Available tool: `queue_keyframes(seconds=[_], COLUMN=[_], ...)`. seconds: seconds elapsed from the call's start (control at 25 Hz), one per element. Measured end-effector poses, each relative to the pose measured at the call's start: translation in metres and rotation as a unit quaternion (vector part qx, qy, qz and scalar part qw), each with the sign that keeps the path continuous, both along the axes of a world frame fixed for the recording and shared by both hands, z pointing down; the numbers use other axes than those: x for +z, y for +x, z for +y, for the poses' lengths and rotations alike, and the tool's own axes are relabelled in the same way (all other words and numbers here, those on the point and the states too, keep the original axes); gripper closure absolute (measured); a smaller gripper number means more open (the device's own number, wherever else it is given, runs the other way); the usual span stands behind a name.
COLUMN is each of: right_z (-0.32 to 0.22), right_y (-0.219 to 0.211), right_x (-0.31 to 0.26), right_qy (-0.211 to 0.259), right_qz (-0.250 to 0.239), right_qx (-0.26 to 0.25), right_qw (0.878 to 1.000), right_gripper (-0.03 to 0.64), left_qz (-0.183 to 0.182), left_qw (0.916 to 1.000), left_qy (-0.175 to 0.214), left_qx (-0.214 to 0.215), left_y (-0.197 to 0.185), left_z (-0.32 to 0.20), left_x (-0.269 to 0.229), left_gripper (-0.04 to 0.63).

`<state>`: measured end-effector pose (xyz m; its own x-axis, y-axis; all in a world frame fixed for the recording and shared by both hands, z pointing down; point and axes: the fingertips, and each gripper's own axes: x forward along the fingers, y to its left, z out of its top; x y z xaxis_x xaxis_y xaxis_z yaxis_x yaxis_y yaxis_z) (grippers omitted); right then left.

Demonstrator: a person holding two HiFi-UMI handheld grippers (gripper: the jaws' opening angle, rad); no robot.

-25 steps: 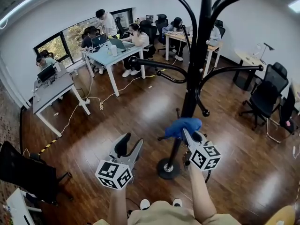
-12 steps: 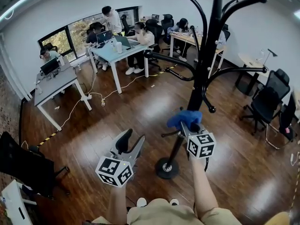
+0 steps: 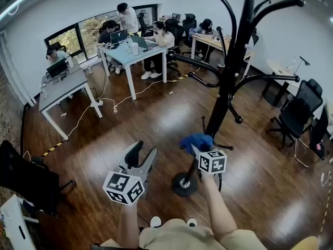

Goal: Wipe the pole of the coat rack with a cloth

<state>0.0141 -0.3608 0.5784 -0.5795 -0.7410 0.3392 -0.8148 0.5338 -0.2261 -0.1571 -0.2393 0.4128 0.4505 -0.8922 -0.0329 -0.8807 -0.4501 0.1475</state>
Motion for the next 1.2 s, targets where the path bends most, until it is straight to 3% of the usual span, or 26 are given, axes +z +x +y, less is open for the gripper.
queue_keyframes(seconds=[0.24, 0.44, 0.64, 0.8, 0.96, 1.2], right_z=[0.044, 0.058, 0.035, 0.009, -0.002, 0.002], right_y=[-0.059, -0.014, 0.067, 0.071, 0.063, 0.068], right_x=[-0.037, -0.137, -0.219, -0.238, -0.204, -0.122], right_qy=[0.007, 0.105, 0.214, 0.239, 0.204, 0.089], right_qz=[-0.060, -0.129, -0.074, -0.013, 0.073, 0.109], right_qx=[-0.102, -0.079, 0.001, -0.052, -0.108, -0.137], right_qw=[0.993, 0.983, 0.974, 0.970, 0.970, 0.981], right_gripper=[0.543, 0.543, 0.543, 0.543, 0.543, 0.543], left_qz=[-0.003, -0.004, -0.009, -0.014, -0.017, -0.019], left_qw=[1.0000, 0.9999, 0.9997, 0.9994, 0.9991, 0.9987], left_qy=[-0.001, 0.001, 0.000, 0.001, 0.002, -0.001], left_qx=[0.003, 0.009, 0.023, 0.032, 0.040, 0.048], left_y=[0.003, 0.009, 0.024, 0.038, 0.053, 0.065], left_z=[-0.001, -0.003, -0.004, -0.003, -0.002, -0.004], left_x=[-0.003, -0.003, -0.003, -0.006, -0.005, -0.006], left_gripper=[0.400, 0.400, 0.400, 0.400, 0.400, 0.400])
